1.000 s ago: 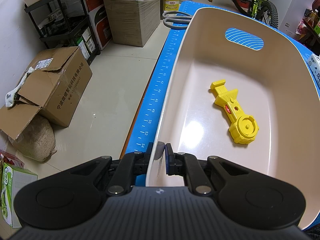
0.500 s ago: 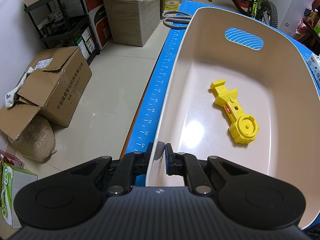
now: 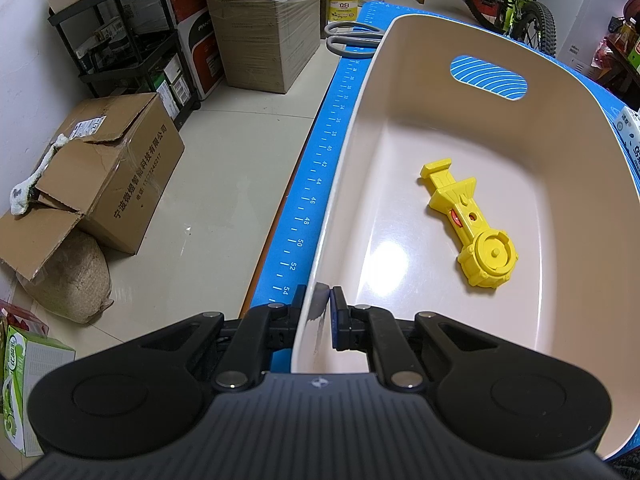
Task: Organize rigid objects
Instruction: 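Carry the white charger into the basket and release it, then move the right gripper to the red action figure and grasp it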
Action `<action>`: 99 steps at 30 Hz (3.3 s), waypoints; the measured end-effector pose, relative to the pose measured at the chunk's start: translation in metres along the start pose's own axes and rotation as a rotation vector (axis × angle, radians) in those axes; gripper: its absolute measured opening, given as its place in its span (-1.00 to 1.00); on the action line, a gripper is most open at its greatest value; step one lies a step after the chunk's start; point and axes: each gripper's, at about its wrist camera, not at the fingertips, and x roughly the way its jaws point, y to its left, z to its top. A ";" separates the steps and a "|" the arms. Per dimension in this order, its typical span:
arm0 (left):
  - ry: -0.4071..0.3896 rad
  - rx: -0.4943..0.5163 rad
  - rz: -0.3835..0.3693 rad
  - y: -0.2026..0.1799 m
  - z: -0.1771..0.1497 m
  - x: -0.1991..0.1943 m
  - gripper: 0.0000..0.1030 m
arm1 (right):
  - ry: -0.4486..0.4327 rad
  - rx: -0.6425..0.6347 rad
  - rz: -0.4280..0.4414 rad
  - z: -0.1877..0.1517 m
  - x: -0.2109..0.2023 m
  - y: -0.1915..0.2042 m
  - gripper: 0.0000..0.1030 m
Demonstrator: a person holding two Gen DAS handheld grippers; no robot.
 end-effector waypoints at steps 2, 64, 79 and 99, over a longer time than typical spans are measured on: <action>0.000 -0.001 -0.001 0.000 0.000 0.000 -0.75 | -0.034 -0.019 0.028 0.012 -0.005 0.012 -0.38; 0.005 0.018 0.007 -0.001 0.000 0.000 -0.75 | 0.027 -0.222 0.131 0.075 0.037 0.109 0.28; 0.011 0.027 0.013 -0.003 0.001 0.000 -0.75 | 0.113 -0.160 -0.075 0.046 0.062 -0.009 0.30; 0.019 0.033 0.019 -0.004 0.001 0.002 -0.74 | 0.243 -0.245 -0.022 0.014 0.129 -0.023 -0.32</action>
